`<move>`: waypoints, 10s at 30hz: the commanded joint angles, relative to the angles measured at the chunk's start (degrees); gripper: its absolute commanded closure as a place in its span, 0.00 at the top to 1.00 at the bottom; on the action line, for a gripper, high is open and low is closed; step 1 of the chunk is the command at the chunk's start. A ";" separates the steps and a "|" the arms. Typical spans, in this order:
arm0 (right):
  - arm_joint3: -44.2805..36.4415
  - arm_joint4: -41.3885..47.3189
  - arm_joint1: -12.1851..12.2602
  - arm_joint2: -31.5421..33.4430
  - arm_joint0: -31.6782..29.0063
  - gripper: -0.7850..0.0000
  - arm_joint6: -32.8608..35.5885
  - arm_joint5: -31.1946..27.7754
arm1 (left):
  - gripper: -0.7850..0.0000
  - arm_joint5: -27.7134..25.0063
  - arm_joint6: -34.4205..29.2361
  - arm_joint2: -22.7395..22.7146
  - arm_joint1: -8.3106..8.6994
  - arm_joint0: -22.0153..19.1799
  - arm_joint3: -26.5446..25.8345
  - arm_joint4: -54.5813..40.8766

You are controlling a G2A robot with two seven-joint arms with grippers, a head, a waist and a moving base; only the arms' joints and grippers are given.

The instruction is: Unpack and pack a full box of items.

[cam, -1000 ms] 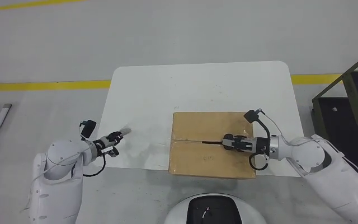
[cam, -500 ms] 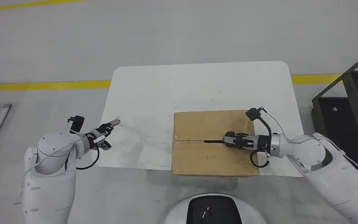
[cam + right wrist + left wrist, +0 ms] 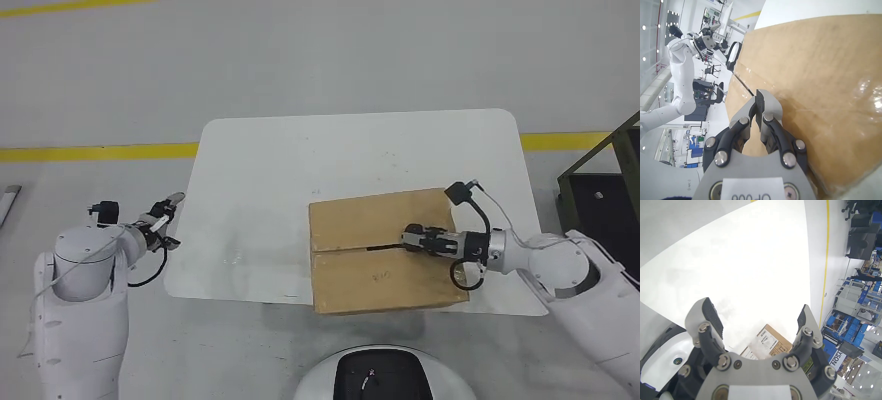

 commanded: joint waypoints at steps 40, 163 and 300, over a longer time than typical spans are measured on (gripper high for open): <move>-8.39 -26.62 2.01 18.94 -25.39 0.00 -20.75 -8.53 | 1.00 1.32 5.02 12.55 -2.89 5.18 -20.78 -20.78; -16.75 -24.36 0.42 16.82 -23.74 0.00 -17.04 1.48 | 1.00 -62.20 -8.28 56.57 -12.90 -18.81 -17.19 86.22; -17.84 -4.54 0.06 25.35 -24.01 0.00 -6.76 2.59 | 1.00 -75.90 -2.68 43.45 -30.69 -13.79 -8.59 107.95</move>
